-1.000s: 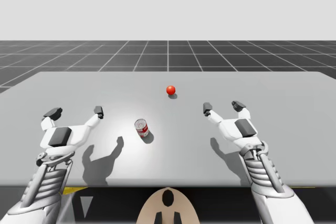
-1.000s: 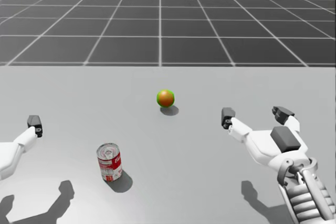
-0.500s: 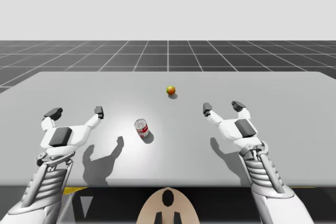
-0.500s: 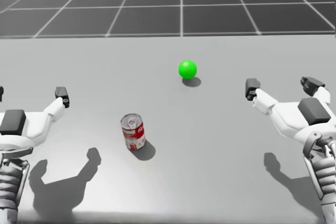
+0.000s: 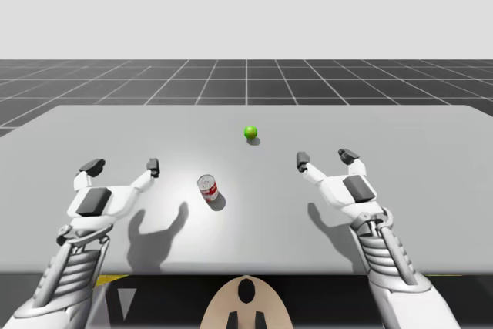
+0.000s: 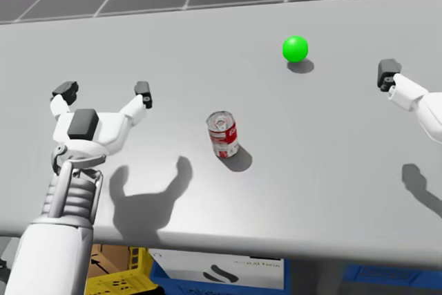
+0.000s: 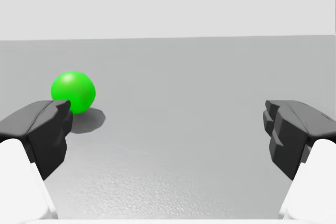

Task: Watch the red light. When it turns green, pick up the object.

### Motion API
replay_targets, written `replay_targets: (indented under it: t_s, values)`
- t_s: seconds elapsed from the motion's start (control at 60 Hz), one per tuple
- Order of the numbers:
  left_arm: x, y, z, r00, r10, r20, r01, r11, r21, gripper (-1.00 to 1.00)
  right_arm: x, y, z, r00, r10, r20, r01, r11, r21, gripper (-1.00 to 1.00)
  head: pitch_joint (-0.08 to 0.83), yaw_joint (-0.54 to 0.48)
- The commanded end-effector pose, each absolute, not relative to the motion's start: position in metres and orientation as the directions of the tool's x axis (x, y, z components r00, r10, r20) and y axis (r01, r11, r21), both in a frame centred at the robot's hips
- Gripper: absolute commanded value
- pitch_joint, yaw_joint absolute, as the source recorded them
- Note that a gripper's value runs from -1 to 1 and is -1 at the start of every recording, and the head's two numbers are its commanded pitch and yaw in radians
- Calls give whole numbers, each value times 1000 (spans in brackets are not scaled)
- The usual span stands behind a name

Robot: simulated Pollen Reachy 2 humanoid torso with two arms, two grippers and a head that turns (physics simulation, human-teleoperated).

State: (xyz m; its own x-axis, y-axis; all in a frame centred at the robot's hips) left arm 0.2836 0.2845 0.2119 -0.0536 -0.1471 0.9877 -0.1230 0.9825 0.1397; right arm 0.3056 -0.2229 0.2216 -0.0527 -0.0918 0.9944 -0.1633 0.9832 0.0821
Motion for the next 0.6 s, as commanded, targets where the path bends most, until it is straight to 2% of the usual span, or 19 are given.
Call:
replay_targets:
  t_s: [0.017,0.05,0.1,0.183,0.217,0.3,0.45,0.6]
  values:
    - [275,269,222,-44,-95,995,13,995,95,-1000,306,-217,217,-39,-106,994,-161,982,98,-1000,666,195]
    - [271,267,229,-36,-74,997,62,995,76,-1000,306,-217,216,-37,-106,994,-162,982,99,-1000,667,197]
    - [264,267,238,-29,-79,996,133,988,82,-1000,306,-216,216,-37,-103,994,-163,982,96,-1000,668,202]
    - [255,268,246,27,-61,998,276,960,51,-1000,306,-216,216,-38,-103,994,-163,982,96,-1000,673,206]
    - [253,269,246,34,-66,997,299,953,53,-1000,307,-216,216,-40,-98,994,-160,983,90,-1000,674,206]
    - [246,268,237,79,-81,994,411,911,41,-1000,307,-215,214,-38,-94,995,-157,984,86,-1000,677,206]
    - [244,263,215,135,-103,986,482,876,26,-1000,308,-215,213,-34,-97,995,-158,983,90,-1000,678,209]
    - [251,254,193,196,-61,979,552,832,-59,-1000,308,-217,215,-38,-106,994,-154,983,99,-1000,679,211]
